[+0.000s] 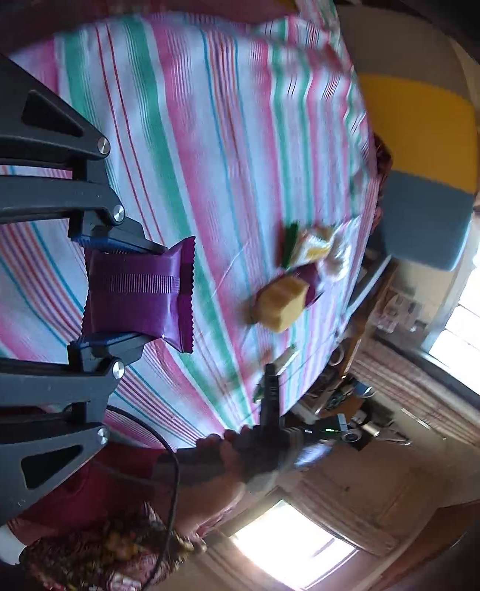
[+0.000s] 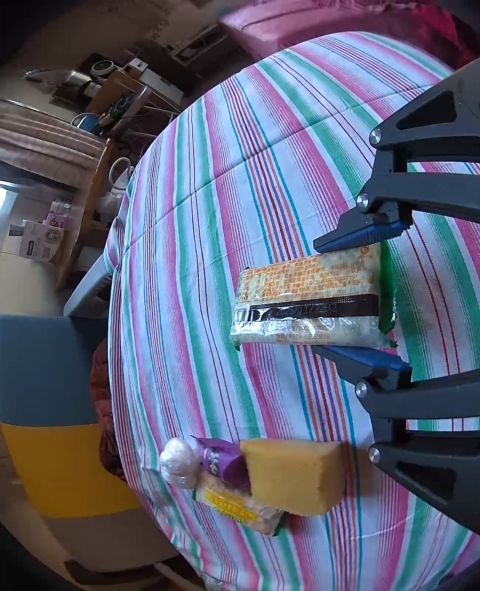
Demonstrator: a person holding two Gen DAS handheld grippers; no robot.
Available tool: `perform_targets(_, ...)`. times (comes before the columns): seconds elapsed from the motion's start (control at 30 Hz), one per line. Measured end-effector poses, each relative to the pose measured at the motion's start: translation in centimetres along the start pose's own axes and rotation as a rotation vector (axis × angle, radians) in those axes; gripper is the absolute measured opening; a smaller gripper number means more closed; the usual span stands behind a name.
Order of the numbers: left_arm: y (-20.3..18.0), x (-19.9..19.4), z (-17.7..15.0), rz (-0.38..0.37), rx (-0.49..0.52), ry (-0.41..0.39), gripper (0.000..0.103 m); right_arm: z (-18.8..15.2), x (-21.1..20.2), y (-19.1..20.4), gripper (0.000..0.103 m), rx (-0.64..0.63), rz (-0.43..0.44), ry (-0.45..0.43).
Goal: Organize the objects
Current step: 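Carry both packs into the gold tray and open both tools to release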
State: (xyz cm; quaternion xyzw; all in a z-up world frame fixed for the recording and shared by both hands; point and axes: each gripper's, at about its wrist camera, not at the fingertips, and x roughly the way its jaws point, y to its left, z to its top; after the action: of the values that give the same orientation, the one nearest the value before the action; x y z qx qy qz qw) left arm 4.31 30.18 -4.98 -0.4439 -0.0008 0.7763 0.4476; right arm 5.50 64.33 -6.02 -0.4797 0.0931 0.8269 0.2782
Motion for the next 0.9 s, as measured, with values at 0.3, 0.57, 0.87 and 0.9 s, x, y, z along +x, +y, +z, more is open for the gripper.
perform_targets(0.3, 5.3, -7.2, -0.7, 0.136, -0.096, -0.107, 0.034, -0.2, -0.1, 0.0, 0.048, 0.013, 0.024, -0.014)
perform_targets(0.57, 12.2, -12.4, -1.7, 0.235, -0.253, -0.196, 0.034, 0.1, -2.6, 1.4, 0.048, -0.035, 0.011, -0.137)
perform_targets(0.87, 19.3, -16.0, -1.4, 0.350, -0.362, -0.223, 0.034, -0.5, -7.0, 4.2, 0.048, -0.061, 0.101, -0.239)
perform_targets(0.9, 19.9, -16.0, -1.4, 0.360, -0.368, -0.221, 0.034, -0.8, -7.7, 4.9, 0.048, -0.069, 0.120, -0.248)
